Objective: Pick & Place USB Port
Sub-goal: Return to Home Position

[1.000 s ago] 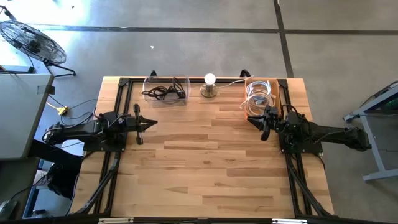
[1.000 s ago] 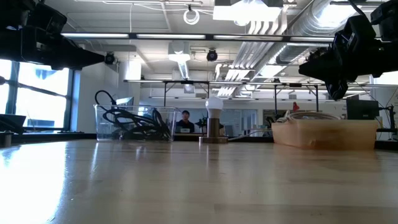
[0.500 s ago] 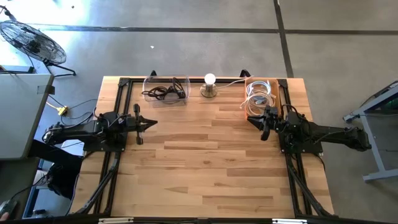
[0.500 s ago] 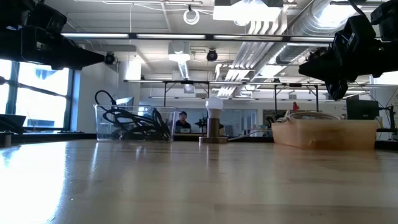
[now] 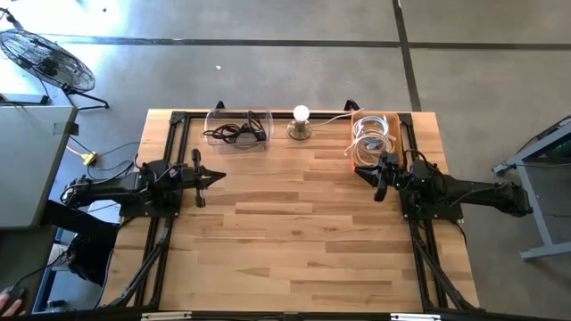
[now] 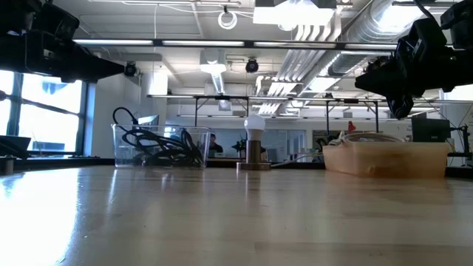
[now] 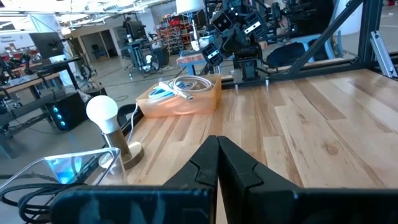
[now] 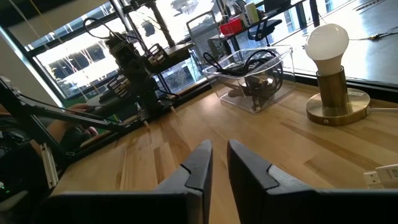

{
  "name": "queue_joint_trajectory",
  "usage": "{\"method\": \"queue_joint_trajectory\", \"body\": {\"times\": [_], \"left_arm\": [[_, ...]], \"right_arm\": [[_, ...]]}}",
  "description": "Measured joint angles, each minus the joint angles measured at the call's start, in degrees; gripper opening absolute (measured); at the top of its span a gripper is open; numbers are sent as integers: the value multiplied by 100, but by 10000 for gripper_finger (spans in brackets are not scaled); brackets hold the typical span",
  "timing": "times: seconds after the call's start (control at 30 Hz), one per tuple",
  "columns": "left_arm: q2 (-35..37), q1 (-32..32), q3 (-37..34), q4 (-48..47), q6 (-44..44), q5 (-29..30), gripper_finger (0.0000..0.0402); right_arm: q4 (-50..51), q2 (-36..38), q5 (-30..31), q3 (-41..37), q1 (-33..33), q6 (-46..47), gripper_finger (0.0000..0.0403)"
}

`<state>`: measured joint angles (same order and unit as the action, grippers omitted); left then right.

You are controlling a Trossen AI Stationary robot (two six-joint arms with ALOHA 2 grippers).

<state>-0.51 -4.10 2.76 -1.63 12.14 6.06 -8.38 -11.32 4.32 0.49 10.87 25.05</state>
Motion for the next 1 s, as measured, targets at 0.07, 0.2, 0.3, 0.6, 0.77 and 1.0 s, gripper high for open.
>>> {"method": "queue_joint_trajectory", "body": {"times": [0.07, 0.2, 0.3, 0.6, 0.77, 1.0], "left_arm": [[0, 0, 2, 0, 1, -2, 1], [0, 0, 2, 0, 0, -2, 1], [0, 0, 2, 0, 1, -2, 1], [0, 0, 4, 2, 0, -2, 1], [0, 0, 11, 2, 2, -4, 1], [0, 0, 11, 2, 0, -4, 1]], "right_arm": [[0, 1, -2, 0, 1, -1, 44], [0, 1, 0, 0, 1, -1, 42], [0, -1, 0, 0, 1, -1, 42], [0, 0, 0, 0, 0, 0, 45], [0, 1, 0, 0, 0, -1, 40], [0, 1, 0, 0, 0, -1, 44]]}}
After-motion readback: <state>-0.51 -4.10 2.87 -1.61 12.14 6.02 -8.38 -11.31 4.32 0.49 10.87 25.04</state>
